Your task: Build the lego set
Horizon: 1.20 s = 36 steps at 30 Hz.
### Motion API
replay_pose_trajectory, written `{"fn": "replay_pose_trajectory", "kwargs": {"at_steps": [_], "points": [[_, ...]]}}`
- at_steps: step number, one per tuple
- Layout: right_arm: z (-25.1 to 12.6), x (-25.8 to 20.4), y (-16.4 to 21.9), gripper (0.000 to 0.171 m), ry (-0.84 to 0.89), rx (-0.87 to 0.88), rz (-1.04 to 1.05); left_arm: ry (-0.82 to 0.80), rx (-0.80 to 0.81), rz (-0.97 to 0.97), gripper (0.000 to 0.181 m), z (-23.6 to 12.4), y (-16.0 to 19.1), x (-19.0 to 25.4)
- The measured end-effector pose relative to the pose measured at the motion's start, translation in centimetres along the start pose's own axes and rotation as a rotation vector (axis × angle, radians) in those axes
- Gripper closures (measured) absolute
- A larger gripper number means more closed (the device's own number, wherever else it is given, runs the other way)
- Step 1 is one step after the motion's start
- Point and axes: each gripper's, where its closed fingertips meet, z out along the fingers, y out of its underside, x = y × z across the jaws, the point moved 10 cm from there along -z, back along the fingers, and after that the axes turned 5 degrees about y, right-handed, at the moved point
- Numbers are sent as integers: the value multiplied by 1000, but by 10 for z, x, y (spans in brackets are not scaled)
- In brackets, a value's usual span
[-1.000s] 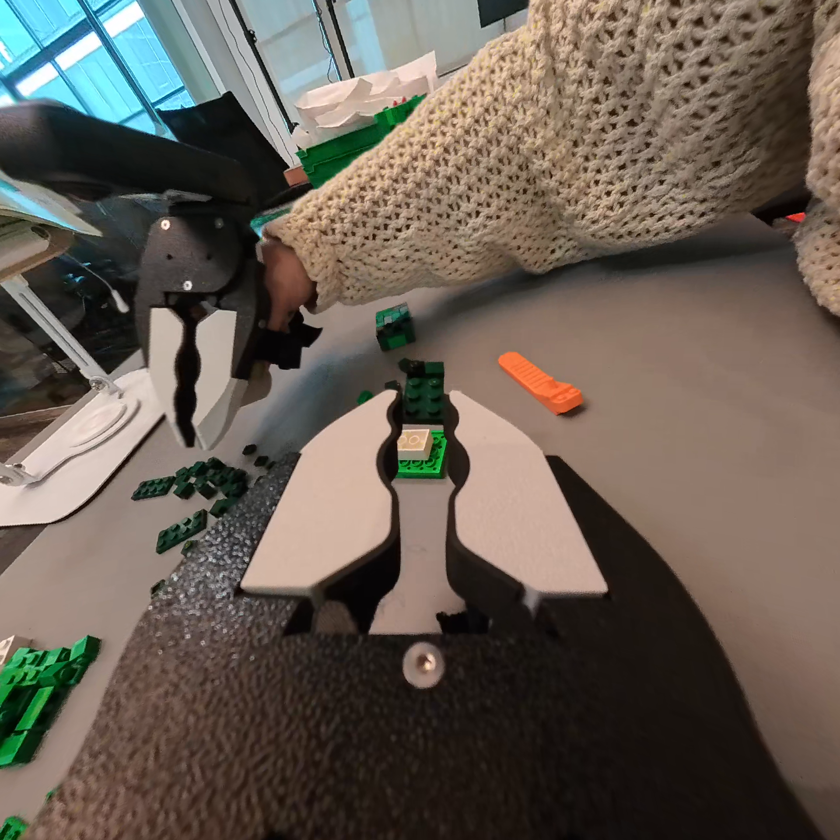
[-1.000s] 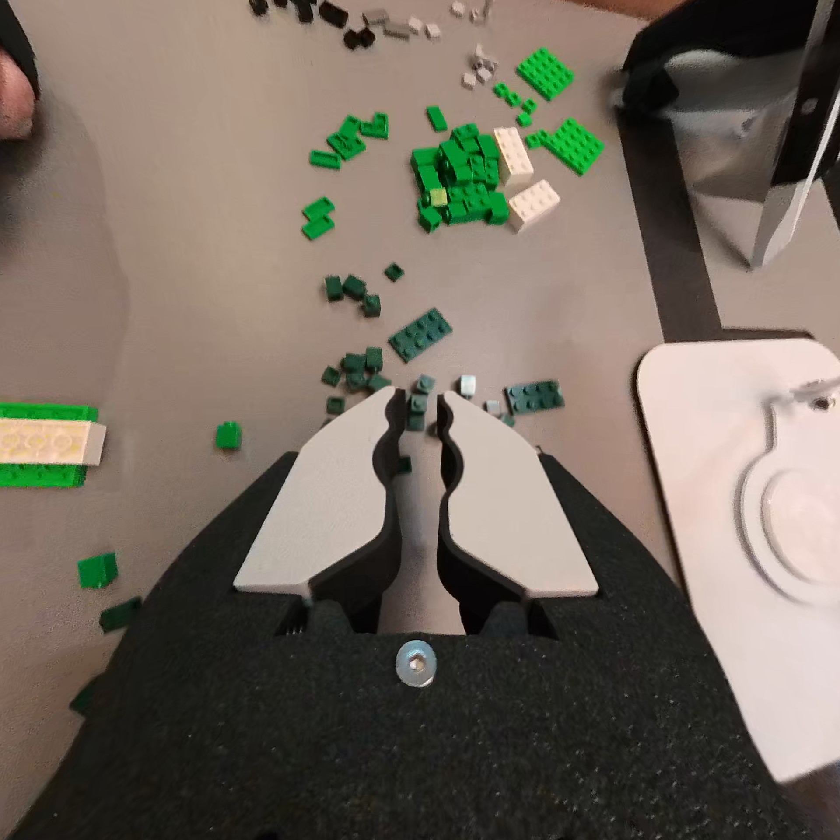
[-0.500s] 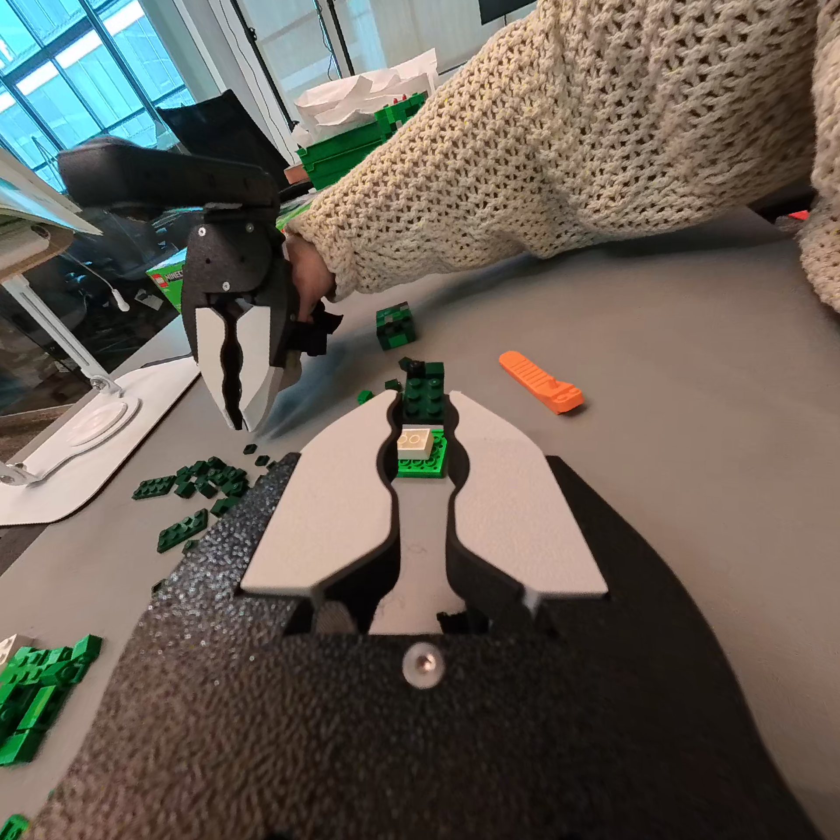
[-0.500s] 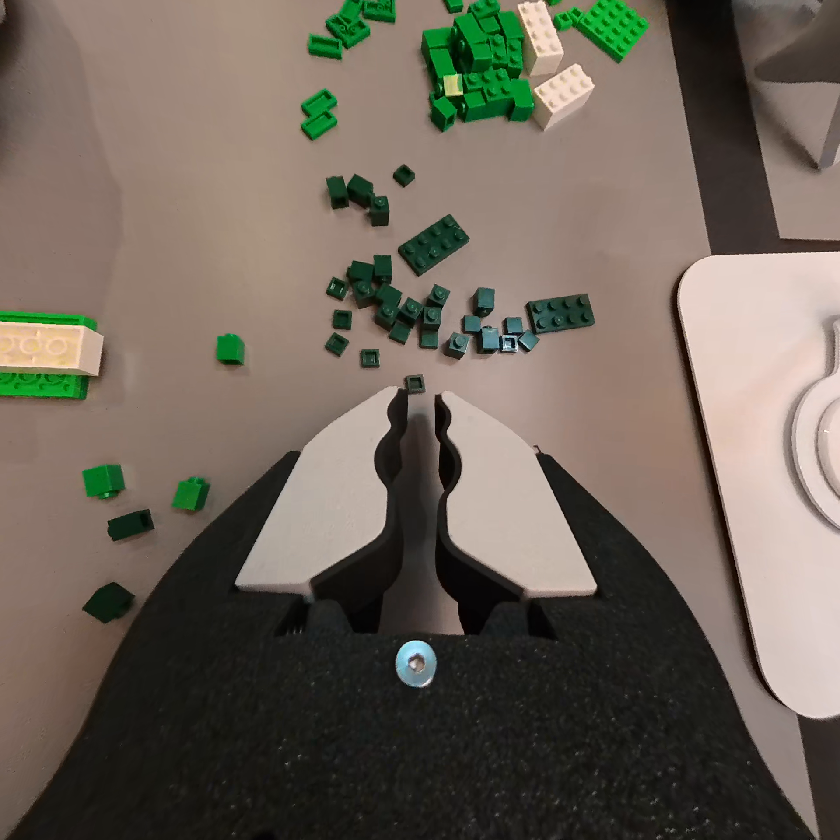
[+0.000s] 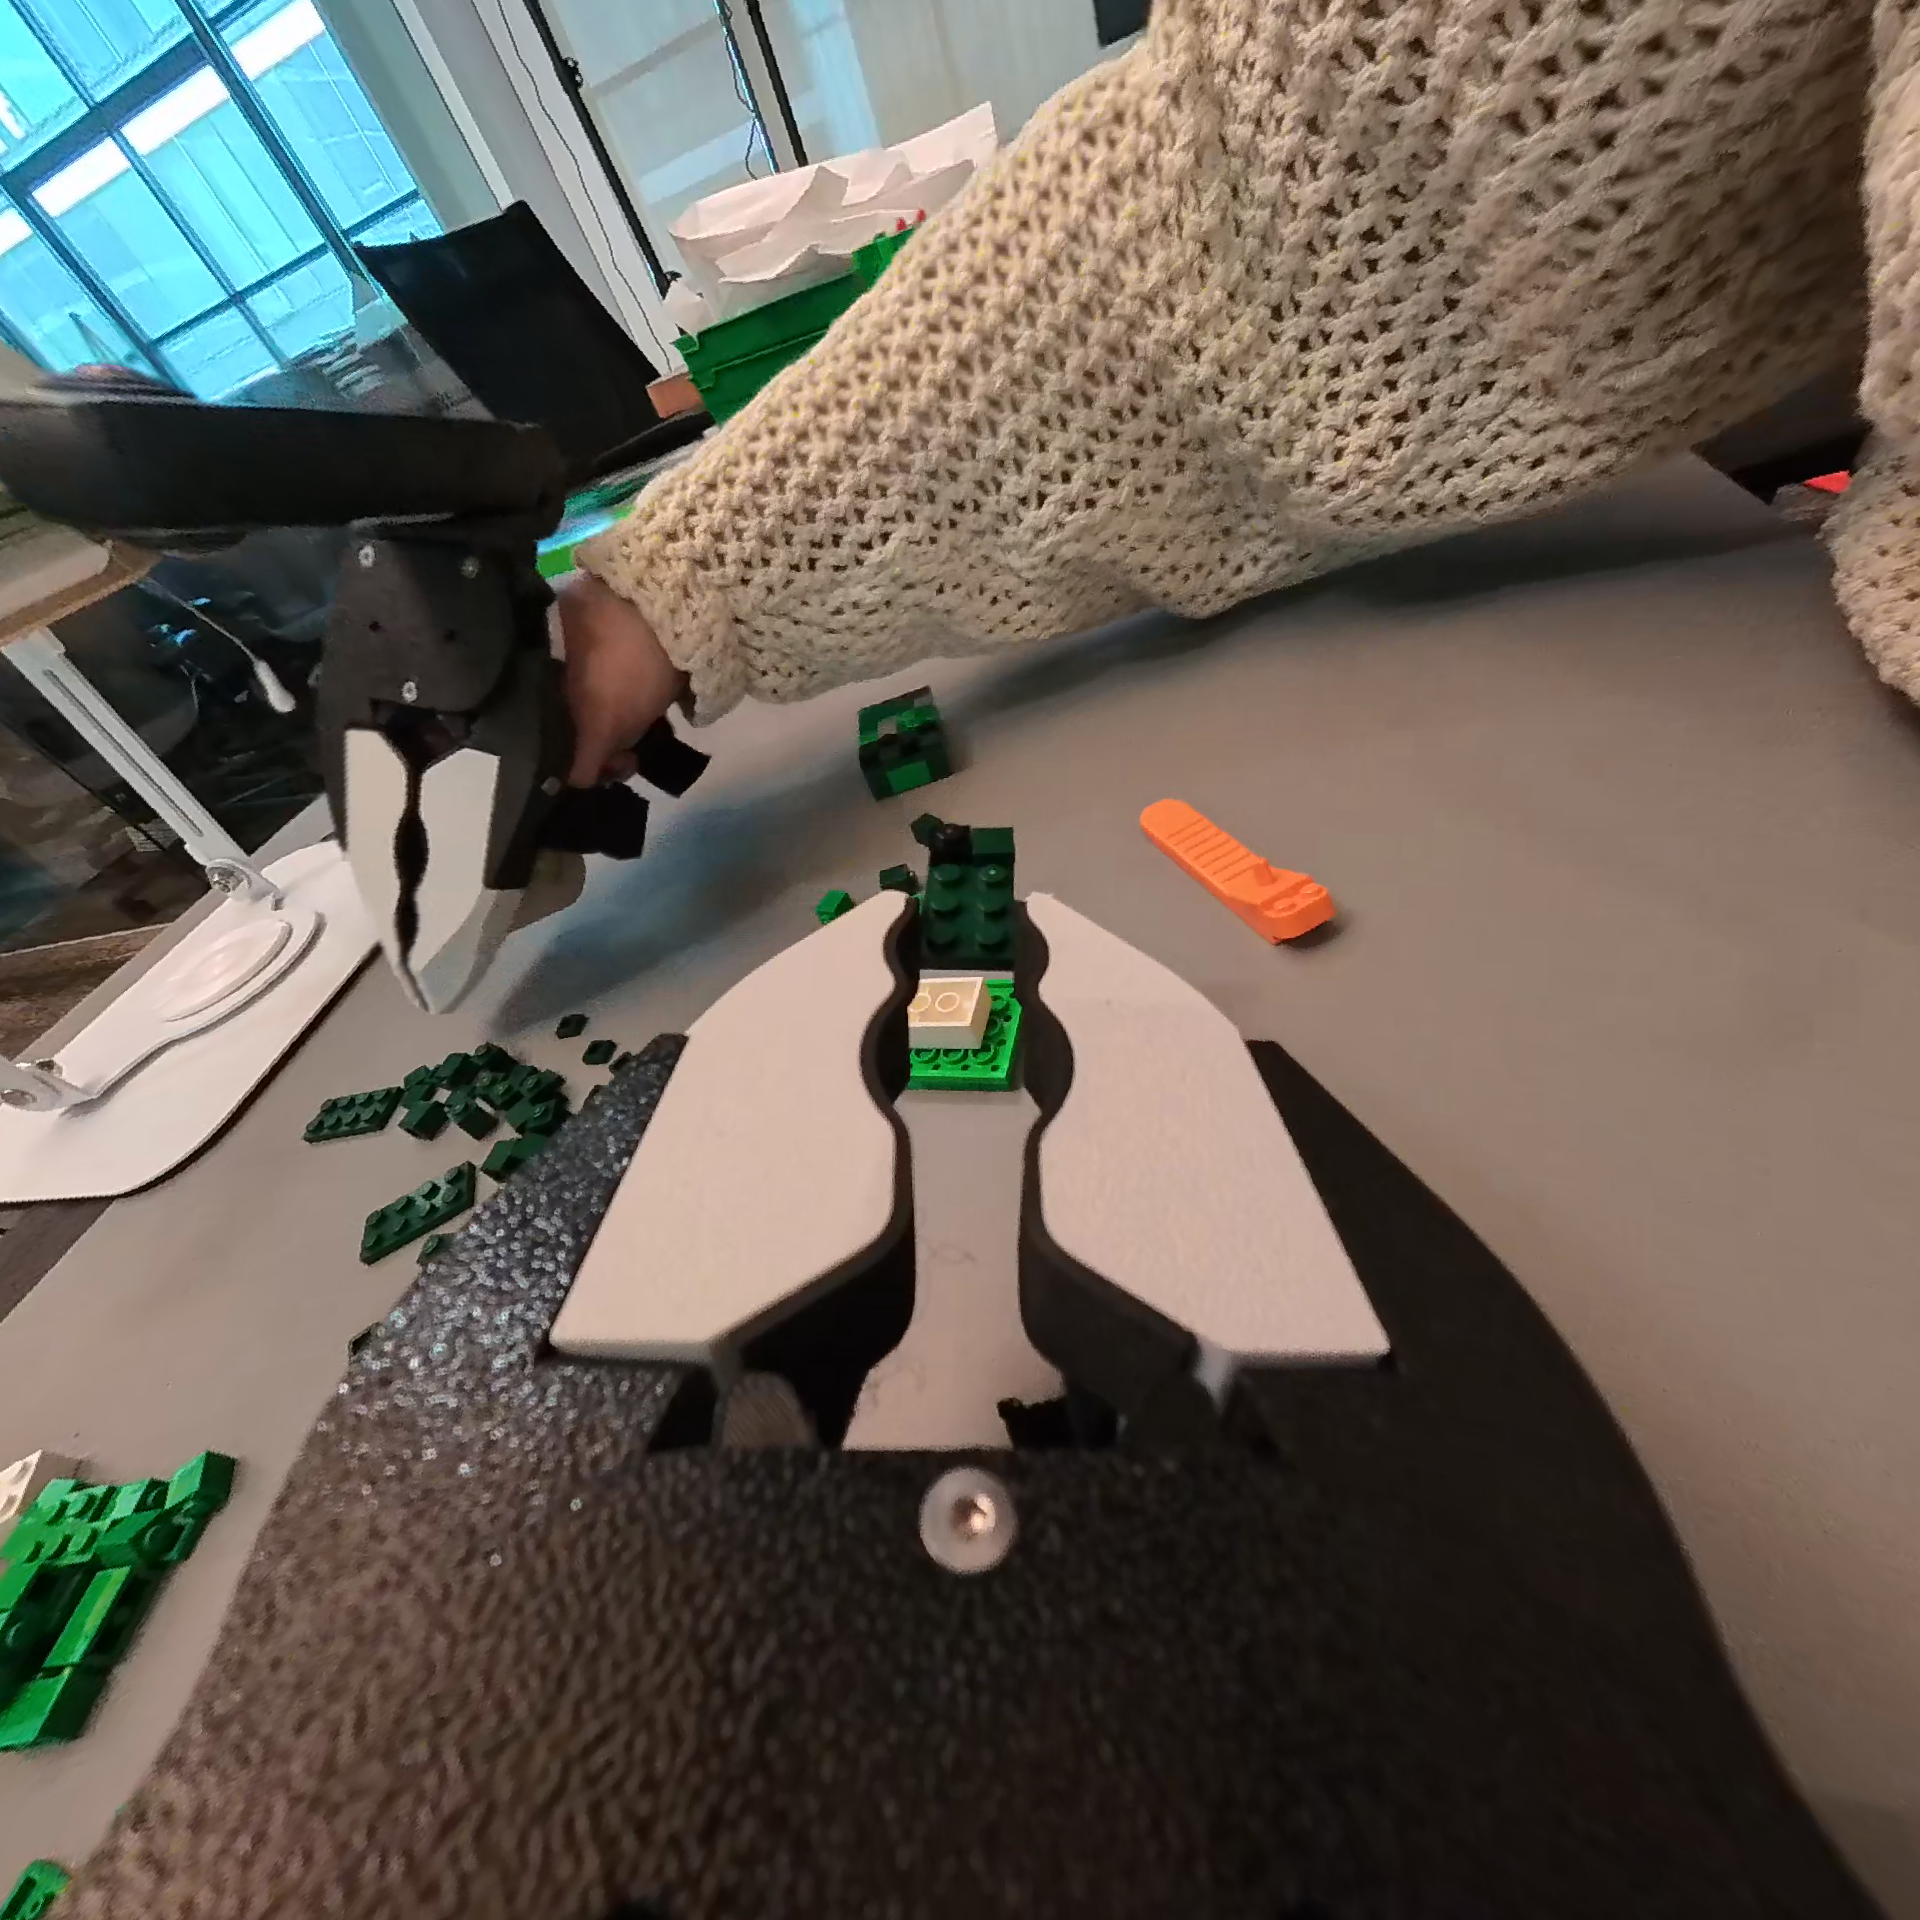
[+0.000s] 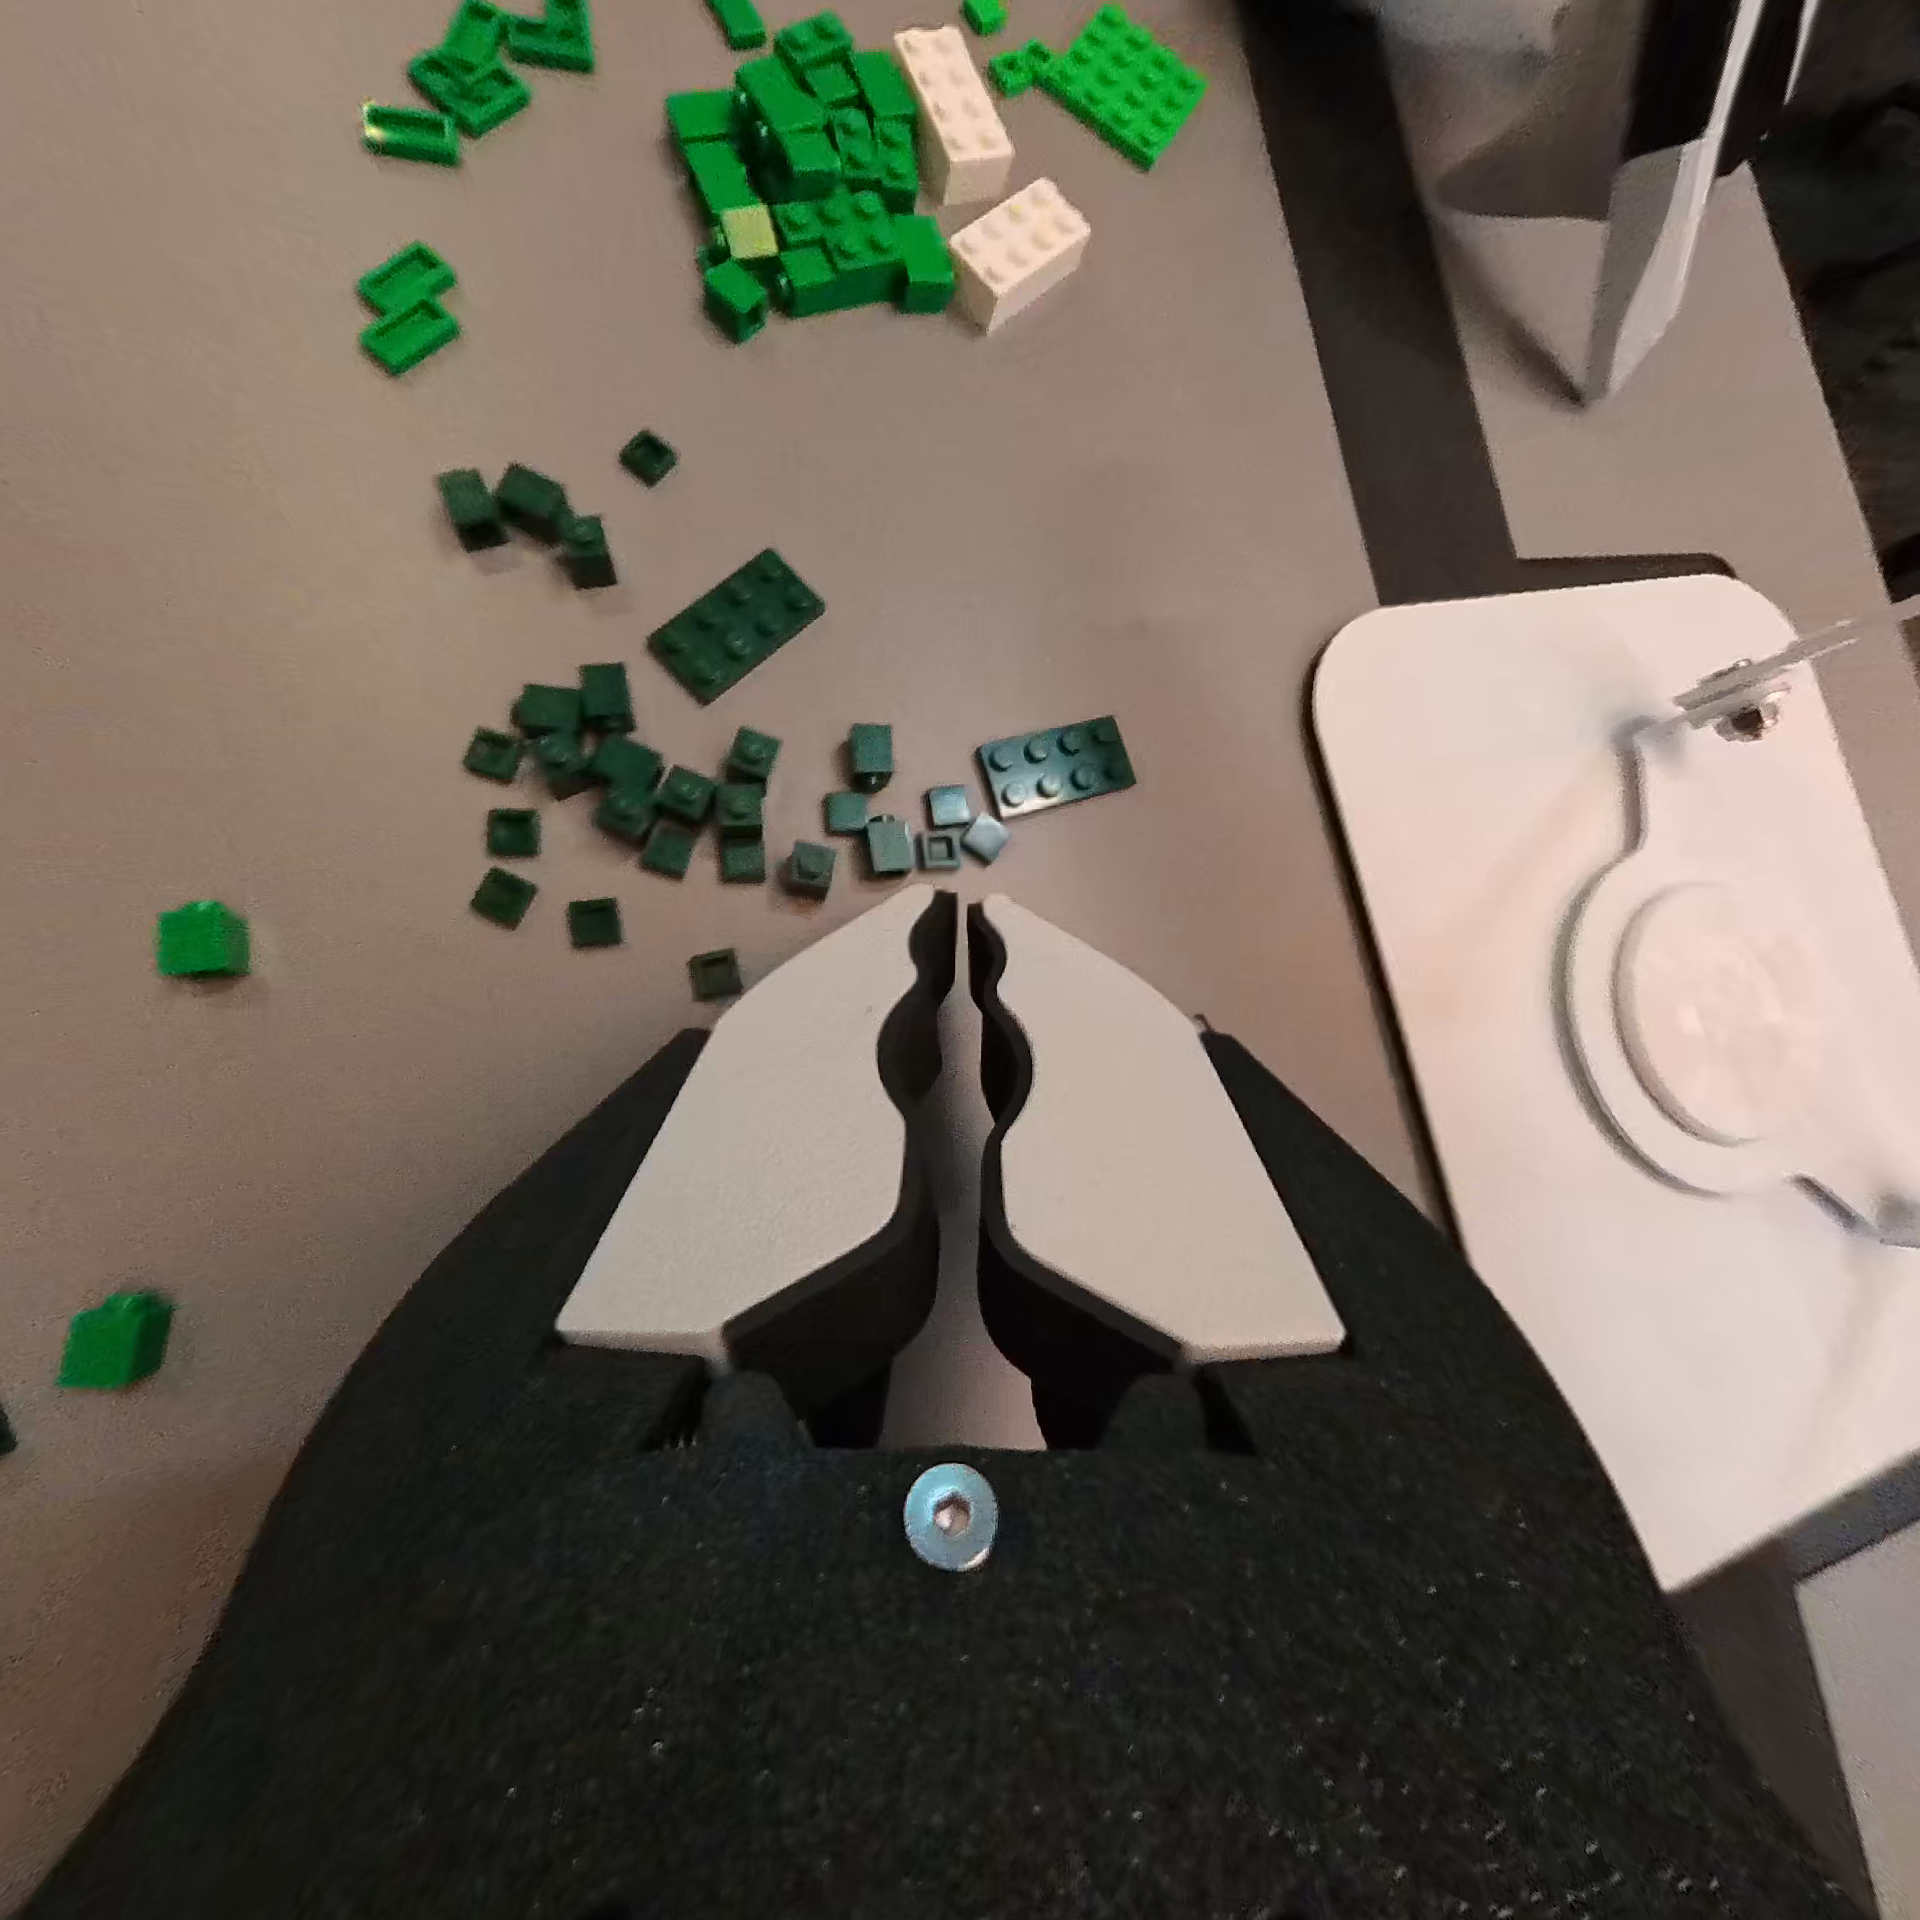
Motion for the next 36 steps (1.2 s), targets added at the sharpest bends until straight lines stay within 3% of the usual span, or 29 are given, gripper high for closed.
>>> {"fn": "replay_pose_trajectory", "kwargs": {"at_steps": [14,21,26,36], "points": [[20,12,1,168,-141,-50,22,3,1,-2,165,0,0,0],[23,15,2,165,-97,-30,37,4,1,-2,165,0,0,0],[23,11,-3,165,-215,-29,30,4,3,-3,165,0,0,1],[25,15,0,159,-163,-10,44,6,1,-2,165,0,0,1]]}}
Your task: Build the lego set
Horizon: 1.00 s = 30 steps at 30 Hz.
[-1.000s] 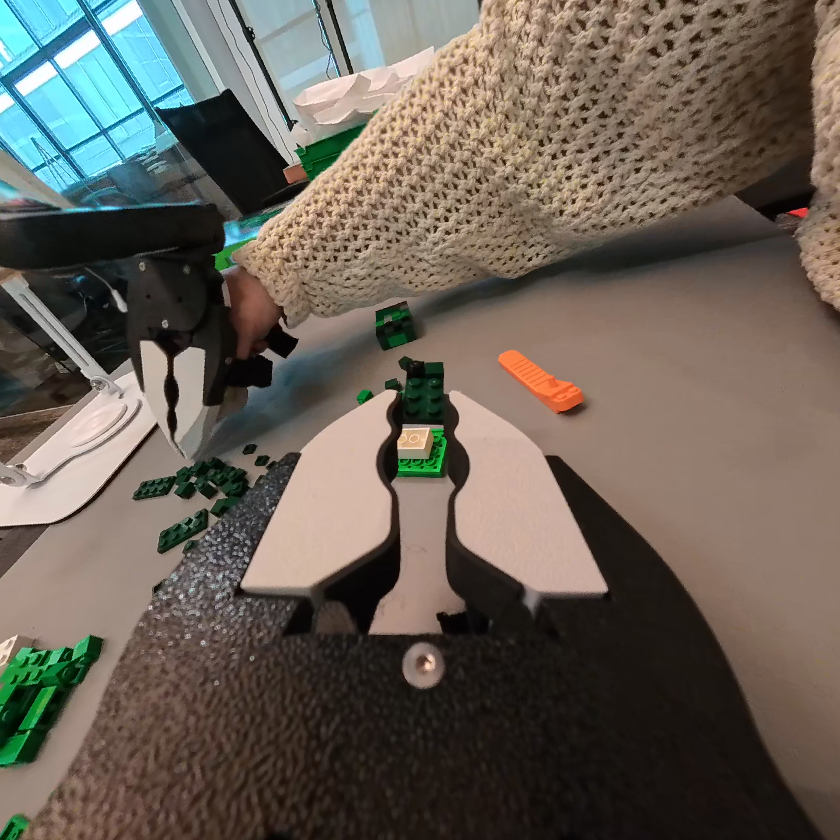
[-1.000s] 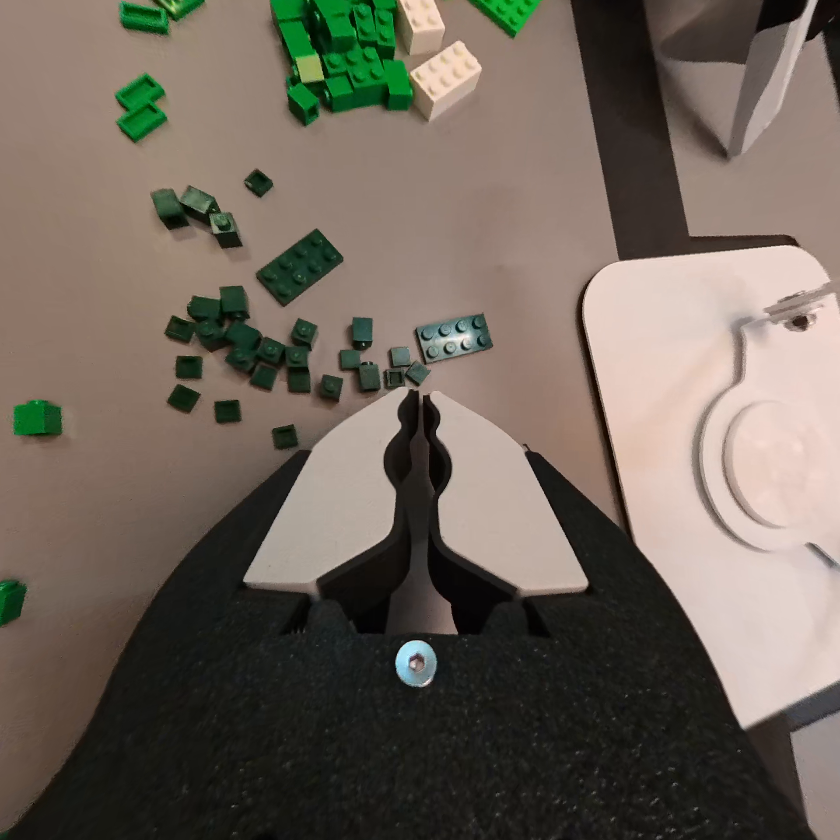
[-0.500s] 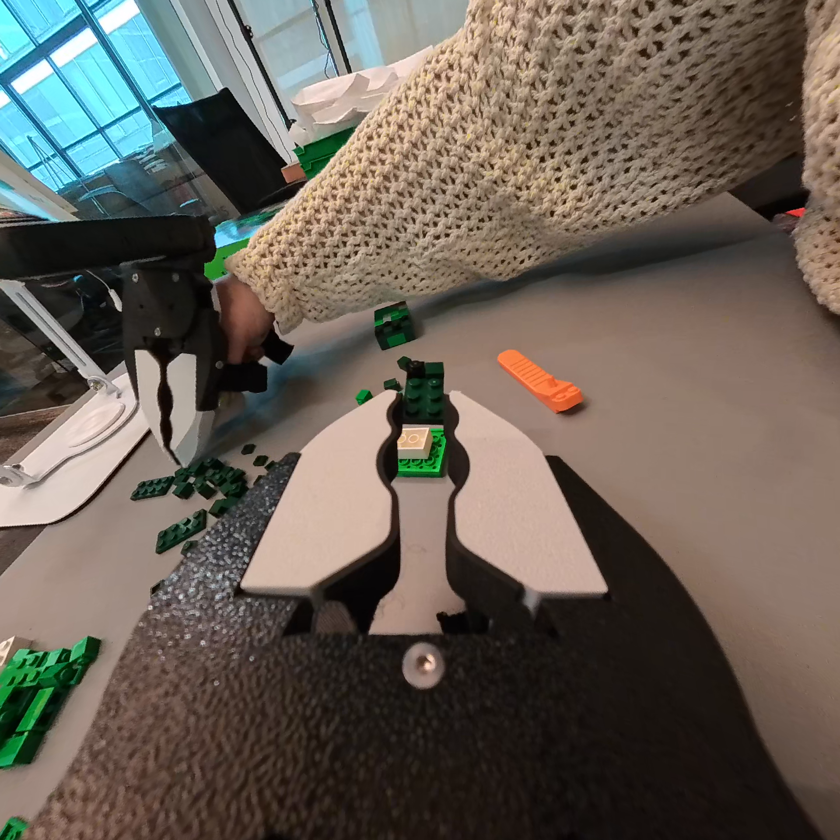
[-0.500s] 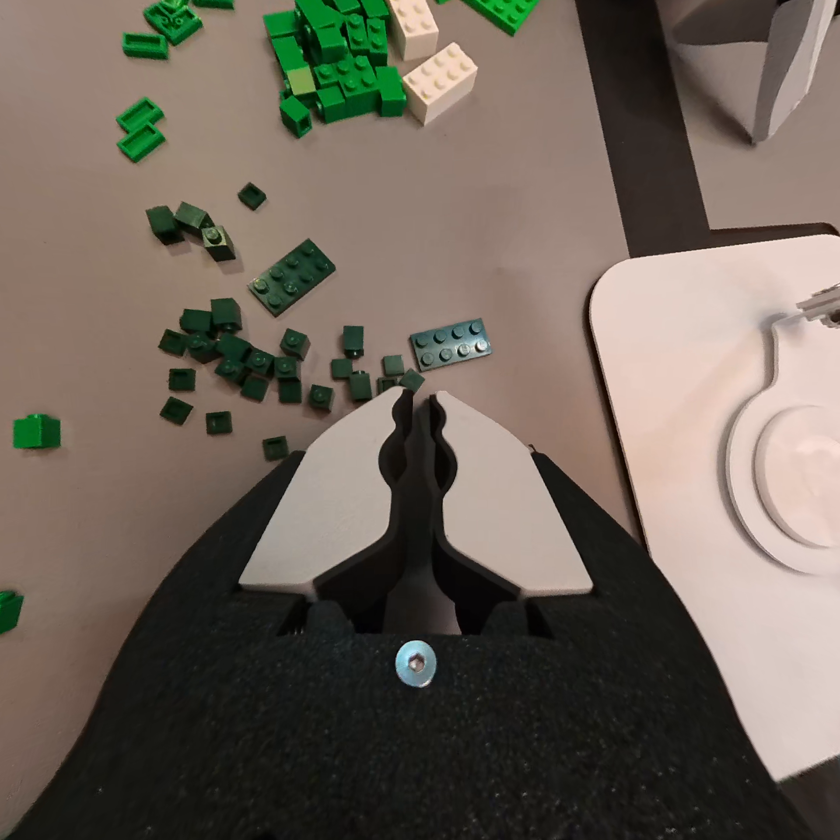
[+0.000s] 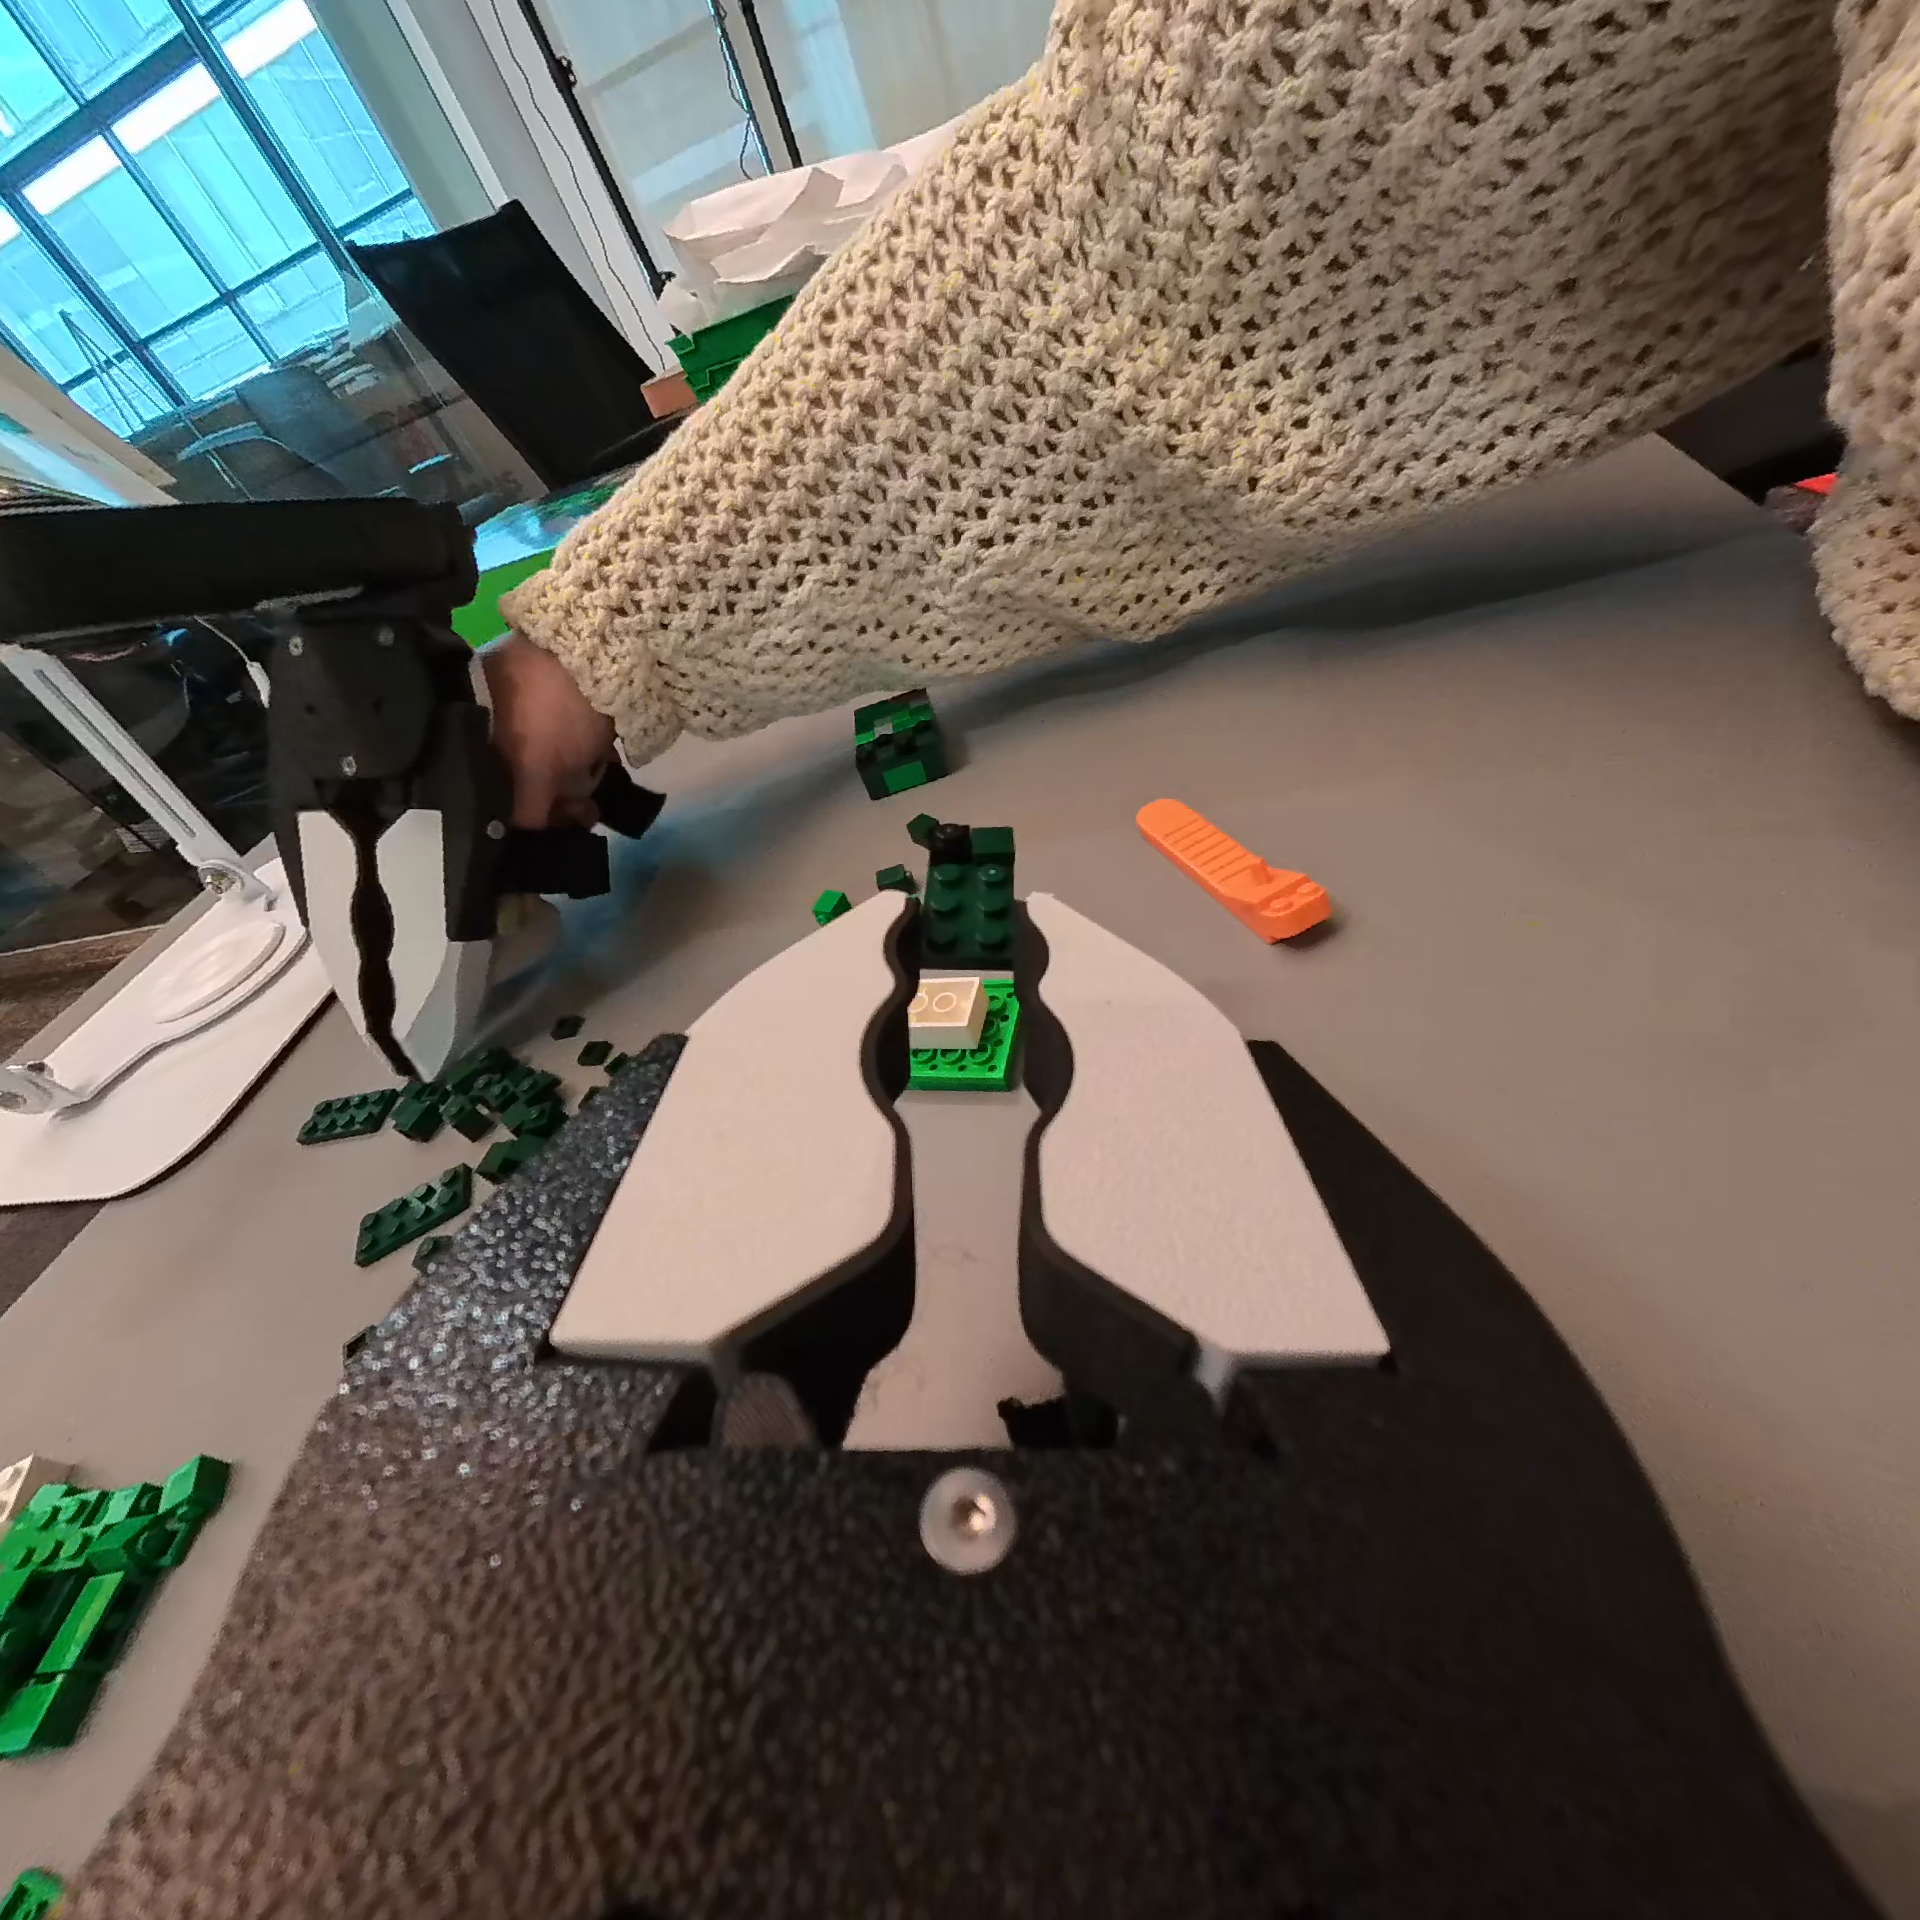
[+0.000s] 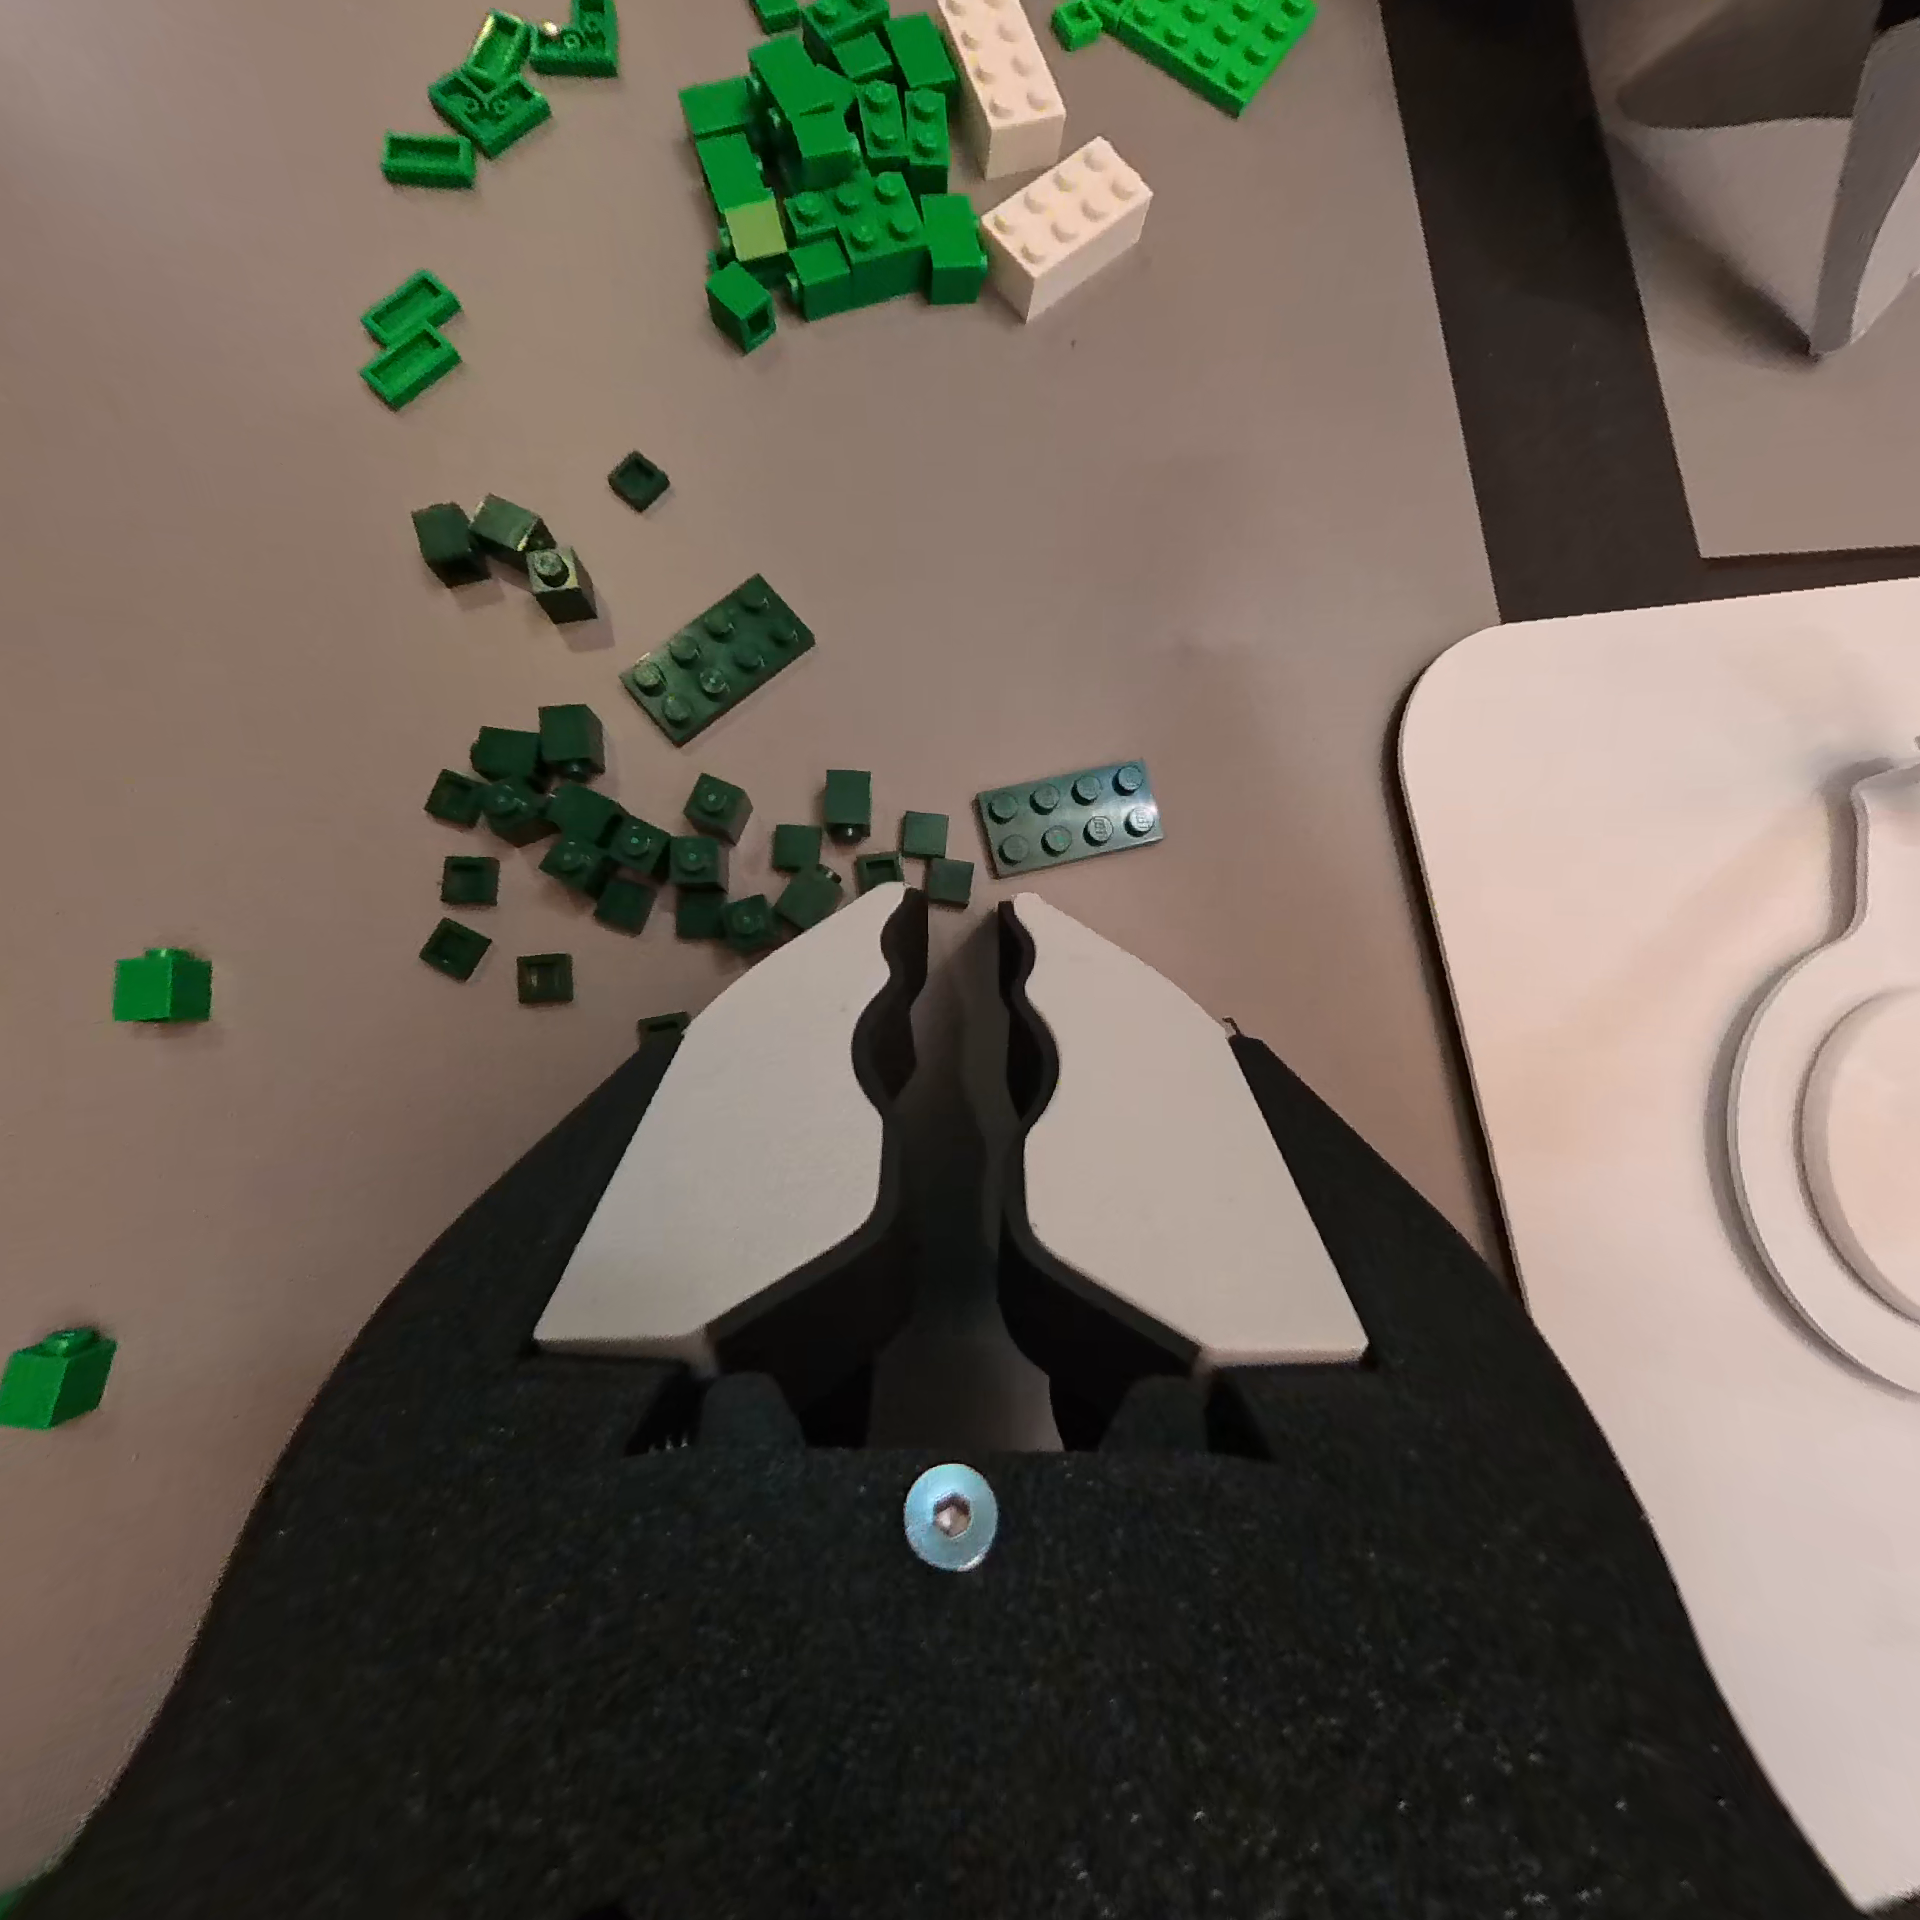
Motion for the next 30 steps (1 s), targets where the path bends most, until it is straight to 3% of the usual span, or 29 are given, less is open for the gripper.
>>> {"fn": "replay_pose_trajectory", "kwargs": {"at_steps": [8,21,30], "points": [[2,4,0,171,7,15,-5,-1,2,-2,165,0,0,0],[4,6,1,158,-10,42,-12,4,-1,-1,165,0,0,0],[6,9,-1,163,-36,41,-17,5,0,-2,165,0,0,0]]}}
